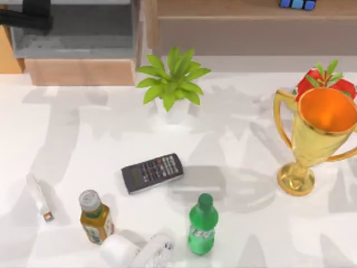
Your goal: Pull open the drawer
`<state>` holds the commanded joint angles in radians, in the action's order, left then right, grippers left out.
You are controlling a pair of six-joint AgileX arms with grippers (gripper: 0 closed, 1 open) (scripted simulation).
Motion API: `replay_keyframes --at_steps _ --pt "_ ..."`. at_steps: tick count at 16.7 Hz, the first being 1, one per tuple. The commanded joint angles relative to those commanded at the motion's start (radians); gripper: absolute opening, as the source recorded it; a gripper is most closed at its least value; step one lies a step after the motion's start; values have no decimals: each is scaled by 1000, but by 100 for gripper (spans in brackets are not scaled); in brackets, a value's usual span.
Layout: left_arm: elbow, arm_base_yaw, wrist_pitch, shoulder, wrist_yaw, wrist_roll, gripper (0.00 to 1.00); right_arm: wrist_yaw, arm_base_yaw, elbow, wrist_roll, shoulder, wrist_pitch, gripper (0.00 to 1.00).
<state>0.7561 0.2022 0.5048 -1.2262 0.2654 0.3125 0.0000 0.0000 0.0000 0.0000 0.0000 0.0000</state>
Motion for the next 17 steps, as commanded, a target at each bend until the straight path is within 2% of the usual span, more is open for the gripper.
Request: replay_keyframes --at_steps 6,10,14,17 --pt "170 -350 293 -480 -309 609 100 0 0 0 0 0 0 100" --pt "262 -513 479 -779 -515 980 100 0 0 0 0 0 0 100" --pt "323 -597 618 -981 -672 1207 100 0 0 0 0 0 0 100" --pt "343 -620 667 -1050 -727 1269 100 0 0 0 0 0 0 100"
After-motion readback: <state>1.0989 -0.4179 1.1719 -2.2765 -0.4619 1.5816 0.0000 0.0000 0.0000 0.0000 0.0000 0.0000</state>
